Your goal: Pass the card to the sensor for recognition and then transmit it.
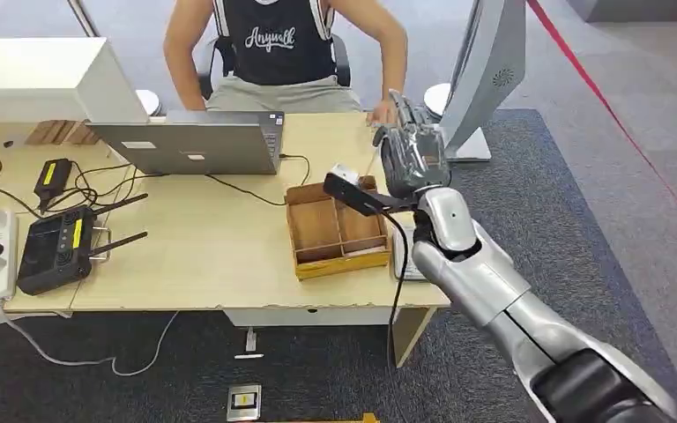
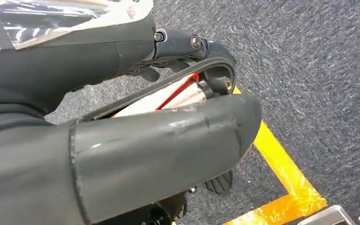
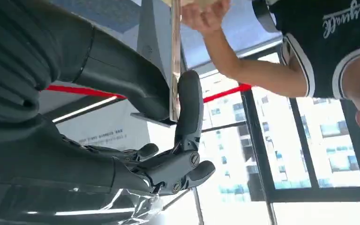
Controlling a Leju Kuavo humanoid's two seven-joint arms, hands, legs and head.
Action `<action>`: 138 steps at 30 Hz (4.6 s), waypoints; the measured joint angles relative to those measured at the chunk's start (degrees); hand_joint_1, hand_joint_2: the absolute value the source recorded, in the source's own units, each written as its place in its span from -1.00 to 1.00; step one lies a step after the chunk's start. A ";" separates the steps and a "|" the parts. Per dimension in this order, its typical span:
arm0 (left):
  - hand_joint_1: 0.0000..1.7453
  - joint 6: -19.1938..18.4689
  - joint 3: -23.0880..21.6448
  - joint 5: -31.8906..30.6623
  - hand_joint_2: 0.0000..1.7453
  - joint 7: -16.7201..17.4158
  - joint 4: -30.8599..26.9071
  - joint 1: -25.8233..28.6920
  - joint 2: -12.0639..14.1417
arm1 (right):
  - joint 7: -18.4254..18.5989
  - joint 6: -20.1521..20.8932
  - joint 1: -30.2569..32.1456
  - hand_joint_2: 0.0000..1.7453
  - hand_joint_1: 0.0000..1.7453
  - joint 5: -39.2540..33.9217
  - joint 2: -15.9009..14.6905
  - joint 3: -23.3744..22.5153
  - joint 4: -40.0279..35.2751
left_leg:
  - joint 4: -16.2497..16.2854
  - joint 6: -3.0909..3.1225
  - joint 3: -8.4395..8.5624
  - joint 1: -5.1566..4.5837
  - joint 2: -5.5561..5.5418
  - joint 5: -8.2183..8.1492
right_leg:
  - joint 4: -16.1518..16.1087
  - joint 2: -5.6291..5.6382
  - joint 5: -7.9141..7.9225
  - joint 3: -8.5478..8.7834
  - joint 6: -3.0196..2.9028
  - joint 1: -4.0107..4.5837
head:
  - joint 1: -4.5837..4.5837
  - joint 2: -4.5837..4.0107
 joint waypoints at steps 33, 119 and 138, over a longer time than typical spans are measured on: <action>-1.00 0.13 -1.09 -2.65 -1.00 4.39 0.11 -3.66 0.00 | -4.88 4.94 -23.69 1.00 1.00 1.01 8.90 1.33 30.89 | 0.00 -0.01 -0.12 0.01 -0.04 0.02 | 0.03 -0.01 0.00 -0.09 0.00 0.01 | 0.00 0.00; -1.00 0.15 4.02 0.02 -1.00 2.81 12.39 -5.66 -12.19 | 11.80 -17.00 26.68 -1.00 -1.00 -11.35 -30.93 -33.67 31.47 | -0.08 0.28 0.18 0.13 -0.43 -0.38 | -0.51 -0.29 -0.36 0.57 0.33 0.11 | -0.18 0.00; -1.00 -4.17 -0.82 -7.47 -1.00 22.16 -0.12 0.35 -6.38 | 10.69 -5.71 34.72 -1.00 -1.00 -12.66 -11.04 -57.78 43.78 | -0.31 0.15 0.55 -0.01 -0.21 -0.44 | -0.35 -0.26 -0.54 0.63 0.12 -0.02 | 0.00 0.00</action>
